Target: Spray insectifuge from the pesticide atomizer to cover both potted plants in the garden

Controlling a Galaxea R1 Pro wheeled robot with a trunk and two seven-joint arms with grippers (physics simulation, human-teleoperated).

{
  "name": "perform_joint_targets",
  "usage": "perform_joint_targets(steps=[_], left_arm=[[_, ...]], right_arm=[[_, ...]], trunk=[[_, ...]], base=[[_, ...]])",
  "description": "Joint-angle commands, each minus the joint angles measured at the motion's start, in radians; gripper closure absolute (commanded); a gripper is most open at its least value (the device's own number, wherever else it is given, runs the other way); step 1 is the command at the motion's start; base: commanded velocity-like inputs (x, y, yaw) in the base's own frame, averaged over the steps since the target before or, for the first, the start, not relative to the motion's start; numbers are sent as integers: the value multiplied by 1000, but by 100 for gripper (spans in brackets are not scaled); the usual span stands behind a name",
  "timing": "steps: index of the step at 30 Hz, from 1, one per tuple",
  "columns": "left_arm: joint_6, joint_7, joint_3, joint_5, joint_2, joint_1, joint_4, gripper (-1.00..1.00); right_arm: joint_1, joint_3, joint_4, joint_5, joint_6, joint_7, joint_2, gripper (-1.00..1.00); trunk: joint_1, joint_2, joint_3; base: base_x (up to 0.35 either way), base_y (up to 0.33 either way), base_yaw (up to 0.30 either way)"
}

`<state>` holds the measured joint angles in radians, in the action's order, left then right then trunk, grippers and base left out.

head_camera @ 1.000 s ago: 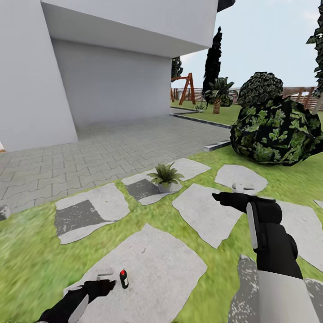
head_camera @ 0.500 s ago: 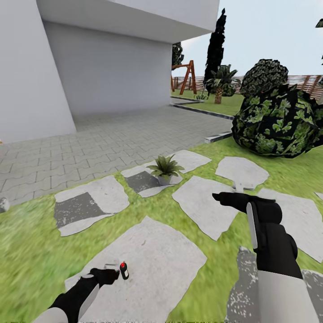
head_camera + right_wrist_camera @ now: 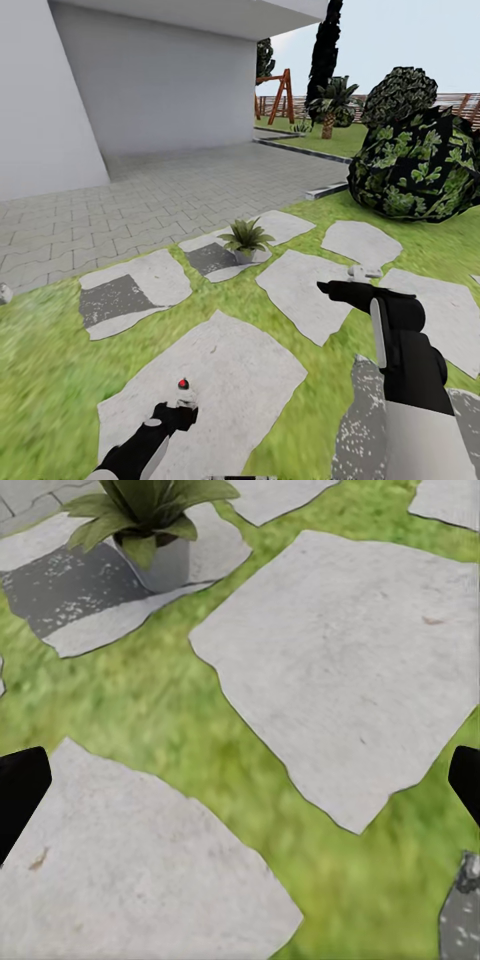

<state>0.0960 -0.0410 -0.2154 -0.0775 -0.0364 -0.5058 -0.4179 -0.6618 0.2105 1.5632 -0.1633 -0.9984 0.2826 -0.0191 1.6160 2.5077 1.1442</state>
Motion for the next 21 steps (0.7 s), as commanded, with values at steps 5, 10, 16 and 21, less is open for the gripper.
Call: perform_joint_targets(steps=[5, 10, 16, 21], left_arm=[[-102, -7, -5, -10, -9, 13, 10, -100], [-199, -9, 4, -15, -3, 27, 30, -100], [-256, -37, 8, -13, 2, 50, 35, -100], [-296, -62, 8, -15, 9, 58, 39, -100]], right_arm=[[-1, 2, 9, -8, -3, 10, -1, -100], [0, 3, 12, -7, -3, 10, -1, -100], [1, 2, 12, -8, -3, 10, -1, -100], [1, 1, 13, -7, -3, 10, -2, -100]], trunk=[[2, 2, 20], [4, 3, 40], [7, 4, 63], [9, 5, 82]], base=[[0, 0, 0], [0, 0, 0], [0, 0, 0], [0, 0, 0]])
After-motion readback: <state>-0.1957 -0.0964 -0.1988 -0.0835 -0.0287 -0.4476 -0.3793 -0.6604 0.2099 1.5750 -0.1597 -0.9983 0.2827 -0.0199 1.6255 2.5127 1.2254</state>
